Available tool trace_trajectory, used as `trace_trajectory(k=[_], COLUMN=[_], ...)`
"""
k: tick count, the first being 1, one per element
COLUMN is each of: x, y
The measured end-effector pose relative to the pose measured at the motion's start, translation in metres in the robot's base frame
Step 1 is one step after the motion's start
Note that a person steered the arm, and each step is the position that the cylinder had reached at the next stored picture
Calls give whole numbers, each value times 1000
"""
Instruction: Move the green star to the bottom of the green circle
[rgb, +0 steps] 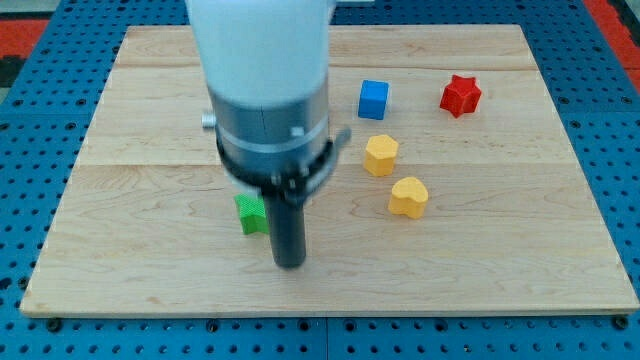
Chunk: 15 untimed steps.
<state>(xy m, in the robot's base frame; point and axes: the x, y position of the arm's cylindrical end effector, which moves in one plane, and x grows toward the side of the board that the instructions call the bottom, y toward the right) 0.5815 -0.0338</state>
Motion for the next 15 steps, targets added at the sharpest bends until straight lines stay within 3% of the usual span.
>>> trace_trajectory(k=[1, 2, 3, 4, 6, 7, 8, 9, 10, 11, 12, 13, 14, 15], x=[-14, -51, -58, -35, -62, -54, -15, -48, -91, -91, -88, -42, -49, -78], y=[-33, -33, -33, -42, -50, -52, -71, -92, -71, -25, -14, 13, 58, 55])
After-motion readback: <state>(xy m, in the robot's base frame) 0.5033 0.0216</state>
